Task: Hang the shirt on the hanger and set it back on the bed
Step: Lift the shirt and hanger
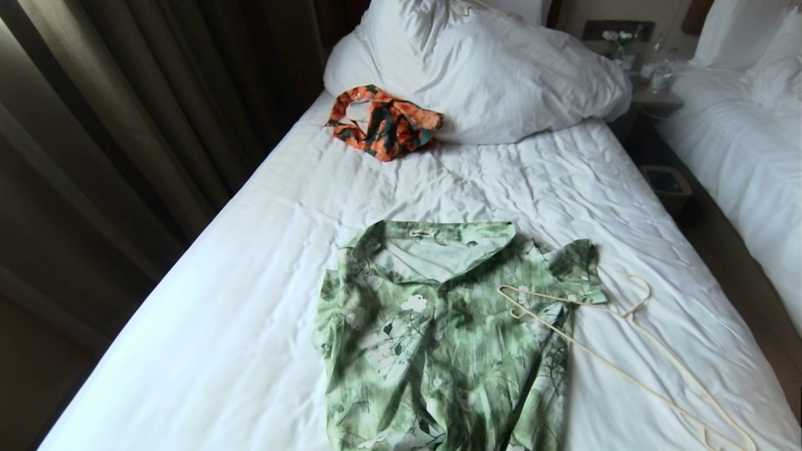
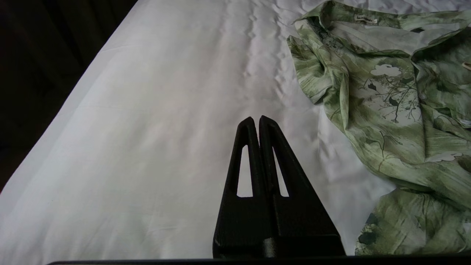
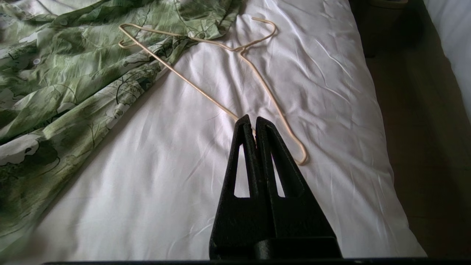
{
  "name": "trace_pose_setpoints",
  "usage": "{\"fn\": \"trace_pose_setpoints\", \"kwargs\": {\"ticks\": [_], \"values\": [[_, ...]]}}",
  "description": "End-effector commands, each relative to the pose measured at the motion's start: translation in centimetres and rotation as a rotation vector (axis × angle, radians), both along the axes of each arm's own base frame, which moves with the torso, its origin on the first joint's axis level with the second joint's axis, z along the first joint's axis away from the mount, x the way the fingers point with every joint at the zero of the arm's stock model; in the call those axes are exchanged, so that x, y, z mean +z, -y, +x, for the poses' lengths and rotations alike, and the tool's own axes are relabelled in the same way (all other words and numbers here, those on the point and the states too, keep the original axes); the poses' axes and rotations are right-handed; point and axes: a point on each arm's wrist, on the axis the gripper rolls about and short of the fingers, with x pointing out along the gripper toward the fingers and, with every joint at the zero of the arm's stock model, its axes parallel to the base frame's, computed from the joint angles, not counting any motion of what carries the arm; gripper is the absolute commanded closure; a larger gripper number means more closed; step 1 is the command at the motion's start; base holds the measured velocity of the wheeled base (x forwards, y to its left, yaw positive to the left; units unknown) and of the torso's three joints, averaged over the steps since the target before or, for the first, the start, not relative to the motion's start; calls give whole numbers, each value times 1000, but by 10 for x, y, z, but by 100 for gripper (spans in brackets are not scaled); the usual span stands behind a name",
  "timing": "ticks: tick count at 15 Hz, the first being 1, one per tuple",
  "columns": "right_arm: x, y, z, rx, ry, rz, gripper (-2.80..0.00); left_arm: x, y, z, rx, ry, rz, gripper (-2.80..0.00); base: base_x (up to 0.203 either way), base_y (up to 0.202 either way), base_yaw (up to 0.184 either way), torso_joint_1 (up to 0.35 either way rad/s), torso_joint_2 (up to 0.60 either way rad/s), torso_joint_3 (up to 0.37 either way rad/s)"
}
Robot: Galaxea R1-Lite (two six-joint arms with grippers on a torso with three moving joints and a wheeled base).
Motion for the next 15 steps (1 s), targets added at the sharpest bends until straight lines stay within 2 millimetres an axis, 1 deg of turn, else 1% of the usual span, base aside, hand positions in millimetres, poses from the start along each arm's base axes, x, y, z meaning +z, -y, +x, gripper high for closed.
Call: {"fn": "trace_pose_setpoints", "kwargs": {"ticks": [1, 7, 8, 10, 11, 13, 15], "values": [[0, 0, 0, 1, 1, -1, 0, 0, 0, 0, 1, 0, -1, 0, 0, 0, 0, 0, 0, 0], [0, 0, 0, 0, -1, -1, 0, 0, 0, 0, 1, -1, -1, 0, 0, 0, 0, 0, 0, 0], [3, 0, -1, 1, 7, -4, 0, 0, 0, 0, 1, -1, -1, 0, 0, 0, 0, 0, 0, 0], [19, 0, -4, 9, 23, -5, 0, 0, 0, 0, 1, -1, -1, 0, 0, 0, 0, 0, 0, 0], [30, 0, -3, 10, -1, -4, 0, 0, 0, 0, 1, -1, -1, 0, 0, 0, 0, 0, 0, 0], [60, 0, 5, 9, -47, 6, 0, 0, 0, 0, 1, -1, -1, 0, 0, 0, 0, 0, 0, 0], [90, 0, 21, 8, -97, 16, 0, 0, 0, 0, 1, -1, -1, 0, 0, 0, 0, 0, 0, 0]]}}
